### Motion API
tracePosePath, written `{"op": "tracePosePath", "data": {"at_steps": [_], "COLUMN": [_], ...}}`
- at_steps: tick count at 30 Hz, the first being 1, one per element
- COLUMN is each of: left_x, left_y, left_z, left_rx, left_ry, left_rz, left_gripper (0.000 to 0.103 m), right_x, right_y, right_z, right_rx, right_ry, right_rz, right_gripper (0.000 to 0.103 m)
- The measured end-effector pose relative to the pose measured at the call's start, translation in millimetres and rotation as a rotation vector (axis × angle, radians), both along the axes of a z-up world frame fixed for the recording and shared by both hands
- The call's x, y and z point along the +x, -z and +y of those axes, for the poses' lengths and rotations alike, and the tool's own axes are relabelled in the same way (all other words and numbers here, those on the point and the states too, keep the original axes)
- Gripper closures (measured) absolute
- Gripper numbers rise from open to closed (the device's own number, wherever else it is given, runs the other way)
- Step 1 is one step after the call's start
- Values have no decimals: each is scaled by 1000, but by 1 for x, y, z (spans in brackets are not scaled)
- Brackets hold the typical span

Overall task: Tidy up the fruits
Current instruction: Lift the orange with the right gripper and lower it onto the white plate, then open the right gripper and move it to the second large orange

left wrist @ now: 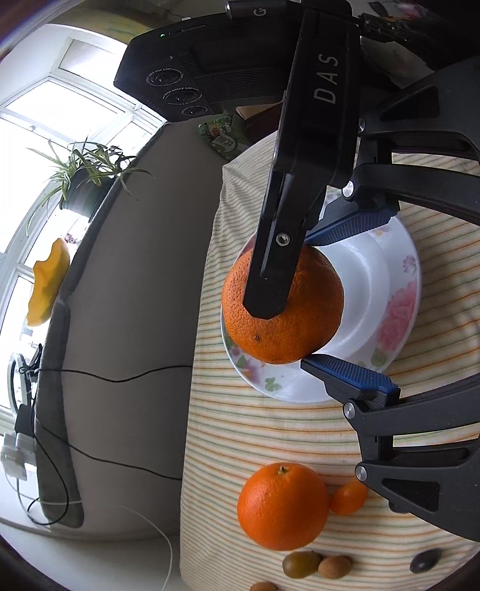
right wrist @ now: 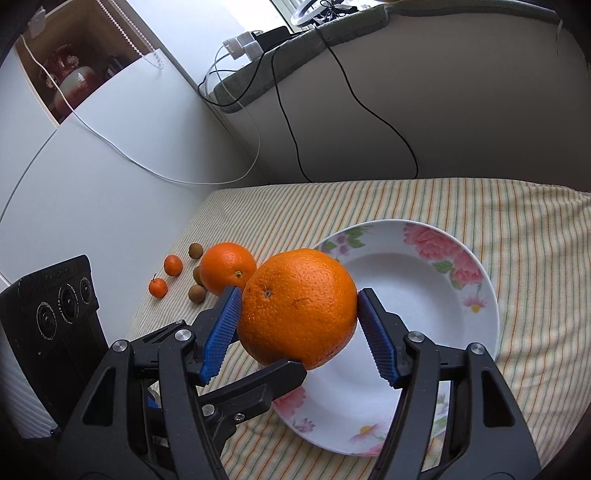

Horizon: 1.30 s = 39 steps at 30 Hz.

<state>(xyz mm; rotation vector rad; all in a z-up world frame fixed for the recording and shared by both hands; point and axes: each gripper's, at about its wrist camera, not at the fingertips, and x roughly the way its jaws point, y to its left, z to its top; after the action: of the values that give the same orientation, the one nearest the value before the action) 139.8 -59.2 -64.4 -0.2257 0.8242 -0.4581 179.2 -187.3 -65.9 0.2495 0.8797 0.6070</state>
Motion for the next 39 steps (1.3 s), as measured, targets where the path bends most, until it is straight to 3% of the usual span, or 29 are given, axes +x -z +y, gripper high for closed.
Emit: {"op": "tracePosePath", "data": {"at_steps": [15, 20, 23, 27, 39], "left_x": [27, 27, 22, 17, 2], "left_y": [20, 19, 14, 4, 1], "left_z": [-17, -19, -23, -22, -1], "left_rx": [-16, 13, 59, 75, 36], "left_ry": [19, 18, 12, 14, -16], "left_rz": [70, 62, 17, -14, -18], "left_gripper": [42, 42, 44, 42, 42], "right_x": [30, 35, 37, 32, 11], "right_y": [21, 21, 17, 11, -9], "right_z": [-12, -11, -9, -12, -16], "right_rx": [-41, -48, -66, -87, -123], "right_ry": [40, 40, 41, 60, 85], "right_rz": [46, 44, 32, 1, -71], "right_gripper": [35, 35, 34, 25, 25]}}
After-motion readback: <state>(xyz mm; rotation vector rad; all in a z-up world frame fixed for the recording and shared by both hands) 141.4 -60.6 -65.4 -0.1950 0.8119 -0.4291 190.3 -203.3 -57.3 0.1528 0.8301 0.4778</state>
